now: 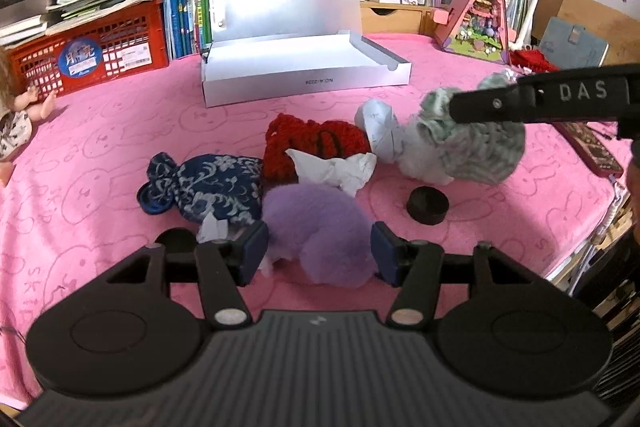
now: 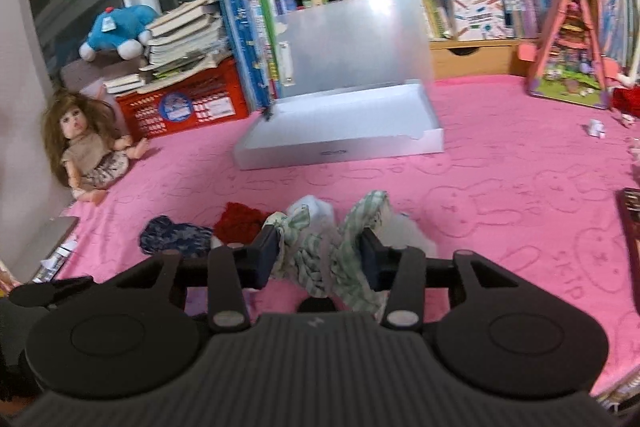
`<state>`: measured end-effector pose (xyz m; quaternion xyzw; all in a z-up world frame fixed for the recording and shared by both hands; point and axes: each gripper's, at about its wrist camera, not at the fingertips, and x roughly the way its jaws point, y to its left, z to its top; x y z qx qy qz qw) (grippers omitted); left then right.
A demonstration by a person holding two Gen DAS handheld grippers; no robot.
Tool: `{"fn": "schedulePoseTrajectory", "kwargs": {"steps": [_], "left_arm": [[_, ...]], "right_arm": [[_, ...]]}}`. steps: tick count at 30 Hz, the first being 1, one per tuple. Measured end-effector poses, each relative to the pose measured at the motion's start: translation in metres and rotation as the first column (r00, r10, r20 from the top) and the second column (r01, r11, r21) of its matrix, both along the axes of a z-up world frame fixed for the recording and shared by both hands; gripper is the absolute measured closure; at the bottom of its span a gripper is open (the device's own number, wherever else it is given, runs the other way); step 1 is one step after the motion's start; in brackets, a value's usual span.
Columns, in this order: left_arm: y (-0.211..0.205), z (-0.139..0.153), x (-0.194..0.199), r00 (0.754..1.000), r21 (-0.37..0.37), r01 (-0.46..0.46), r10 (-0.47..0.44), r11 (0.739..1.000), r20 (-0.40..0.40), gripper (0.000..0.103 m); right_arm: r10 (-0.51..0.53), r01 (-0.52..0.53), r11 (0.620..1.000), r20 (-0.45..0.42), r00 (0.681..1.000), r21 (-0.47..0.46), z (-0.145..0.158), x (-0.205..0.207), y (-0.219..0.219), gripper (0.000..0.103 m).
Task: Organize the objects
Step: 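Grasp the green gingham bundle with the right tool while the left tool grasps the purple fluffy pouch, then carry the purple pouch and gingham bundle with both tools into the white box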
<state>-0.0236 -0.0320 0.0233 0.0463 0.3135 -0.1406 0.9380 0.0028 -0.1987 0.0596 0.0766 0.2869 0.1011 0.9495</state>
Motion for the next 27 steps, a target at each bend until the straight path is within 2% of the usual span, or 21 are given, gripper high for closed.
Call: {"fn": "schedulePoseTrajectory", "kwargs": {"steps": [7,10,14,20,27], "left_arm": [[-0.014,-0.008,0.01,1.0,0.06,0.001,-0.003,0.998,0.026,0.027],[-0.018,-0.014,0.015,1.0,0.076,-0.006,0.004,0.997,0.022,0.027],[-0.02,-0.02,0.019,1.0,0.084,-0.008,0.006,0.996,0.021,0.027],[-0.022,-0.024,0.021,0.999,0.1,-0.009,0.005,0.995,0.041,0.026],[-0.021,-0.025,0.02,0.999,0.095,-0.014,0.01,0.995,0.048,0.027]], "right_arm": [[-0.025,0.023,0.999,-0.068,0.997,-0.035,-0.023,-0.002,-0.004,0.053],[-0.026,0.022,0.999,-0.09,0.996,-0.045,-0.033,-0.003,-0.003,0.05],[-0.019,0.013,0.998,-0.091,0.996,-0.061,-0.04,-0.004,-0.002,0.038],[-0.017,0.009,0.997,-0.096,0.995,-0.077,-0.046,-0.004,0.0,0.027],[-0.007,-0.004,0.995,-0.101,0.995,-0.101,-0.051,-0.006,0.002,0.025]]}}
